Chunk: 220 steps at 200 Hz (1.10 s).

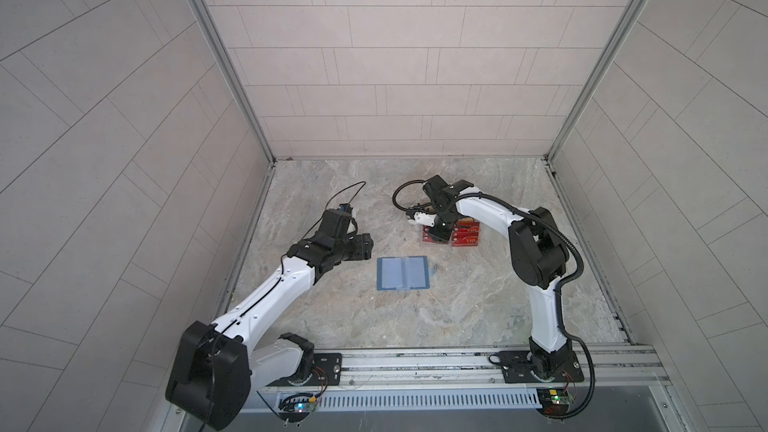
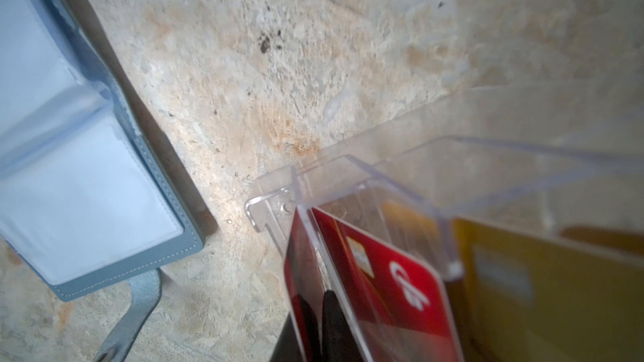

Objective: Put the credit cards into the card holder

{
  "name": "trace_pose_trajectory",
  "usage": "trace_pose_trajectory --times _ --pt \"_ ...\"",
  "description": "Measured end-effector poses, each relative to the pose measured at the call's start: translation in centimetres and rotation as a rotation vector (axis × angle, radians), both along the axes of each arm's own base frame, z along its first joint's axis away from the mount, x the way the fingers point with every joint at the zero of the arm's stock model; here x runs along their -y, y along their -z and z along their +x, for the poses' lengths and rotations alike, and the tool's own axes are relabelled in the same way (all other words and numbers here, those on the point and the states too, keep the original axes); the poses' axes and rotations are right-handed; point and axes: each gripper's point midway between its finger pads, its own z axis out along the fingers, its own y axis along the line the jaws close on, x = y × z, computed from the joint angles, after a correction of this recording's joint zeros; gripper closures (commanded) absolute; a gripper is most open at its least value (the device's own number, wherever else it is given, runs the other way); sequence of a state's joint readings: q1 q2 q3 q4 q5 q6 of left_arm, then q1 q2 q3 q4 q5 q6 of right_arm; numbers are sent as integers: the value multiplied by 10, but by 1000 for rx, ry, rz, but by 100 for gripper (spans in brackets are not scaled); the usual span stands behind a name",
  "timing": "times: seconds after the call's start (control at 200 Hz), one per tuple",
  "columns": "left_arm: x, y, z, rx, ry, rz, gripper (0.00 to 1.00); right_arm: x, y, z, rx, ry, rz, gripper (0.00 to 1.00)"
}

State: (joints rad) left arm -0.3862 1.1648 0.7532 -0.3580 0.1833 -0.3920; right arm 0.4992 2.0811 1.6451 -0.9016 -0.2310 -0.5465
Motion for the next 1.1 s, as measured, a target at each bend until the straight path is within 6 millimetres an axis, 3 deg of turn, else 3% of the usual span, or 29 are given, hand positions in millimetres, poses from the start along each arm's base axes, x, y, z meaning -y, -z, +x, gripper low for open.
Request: trace_pose_trajectory --times 0.26,0.791,1.101 --pt "1 0 -1 -5 1 -5 24 2 0 -7 -28 -3 -3 99" --pt "5 0 -3 -21 5 -36 24 -1 -22 -6 4 -4 23 100" --pt "4 7 -6 -39 -9 -43 25 -9 -56 -4 65 40 72 100"
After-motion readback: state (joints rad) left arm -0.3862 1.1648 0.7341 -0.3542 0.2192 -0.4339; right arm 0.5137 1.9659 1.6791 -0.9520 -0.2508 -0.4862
